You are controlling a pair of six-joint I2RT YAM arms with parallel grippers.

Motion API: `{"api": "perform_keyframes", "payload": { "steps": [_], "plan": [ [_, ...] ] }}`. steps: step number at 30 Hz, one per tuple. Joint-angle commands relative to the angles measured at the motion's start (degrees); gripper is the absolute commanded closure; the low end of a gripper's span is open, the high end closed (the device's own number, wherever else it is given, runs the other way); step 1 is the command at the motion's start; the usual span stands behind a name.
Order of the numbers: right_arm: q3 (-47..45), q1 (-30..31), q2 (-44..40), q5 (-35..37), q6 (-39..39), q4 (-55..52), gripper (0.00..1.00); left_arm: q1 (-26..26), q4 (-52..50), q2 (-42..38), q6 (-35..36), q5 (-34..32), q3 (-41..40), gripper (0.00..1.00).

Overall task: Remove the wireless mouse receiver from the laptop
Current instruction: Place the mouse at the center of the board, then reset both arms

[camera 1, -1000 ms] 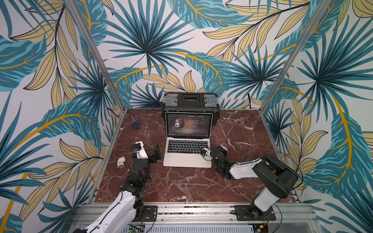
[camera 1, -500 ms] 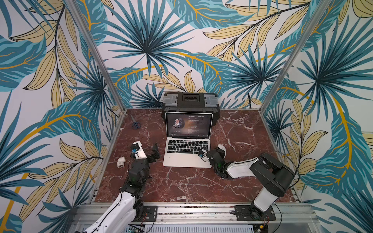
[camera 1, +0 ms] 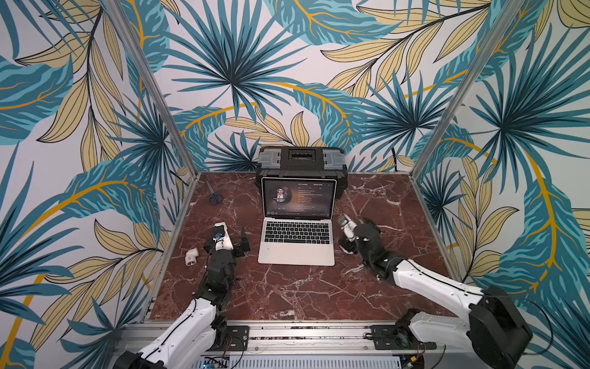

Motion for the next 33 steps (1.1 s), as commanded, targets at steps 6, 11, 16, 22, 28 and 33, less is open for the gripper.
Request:
{"api": "perform_keyframes", "payload": {
  "steps": [6, 11, 16, 22, 28, 33],
  "plan": [
    [-14.35, -16.26, 3.16, -7.16, 19.84, 25.01, 0.01, 2.65, 27.21, 26.22, 15.23, 5.83, 3.69, 0.0],
    [-11.29, -19.01, 10.95, -9.23, 19.33, 30.85, 0.01, 7.92, 31.88, 34.35, 12.58, 14.57, 4.66, 0.0],
    [-18.88, -21.22, 24.01, -12.63, 19.64, 60.05, 0.01, 10.0, 32.5, 35.79, 11.75, 19.92, 4.56, 0.0],
    [-10.62, -23.1, 20.23, -13.86, 23.4, 38.31, 0.0, 11.84, 15.02, 36.1, 10.32, 20.98, 13.91, 0.0],
    [-11.1, -23.36, 20.59, -14.24, 22.89, 39.66, 0.01, 12.66, 15.54, 36.14, 9.03, 20.34, 13.77, 0.0],
    [-11.02, -23.36, 20.4, -14.37, 23.02, 39.07, 0.0, 12.44, 15.27, 36.2, 9.23, 20.5, 13.99, 0.0]
  ]
}}
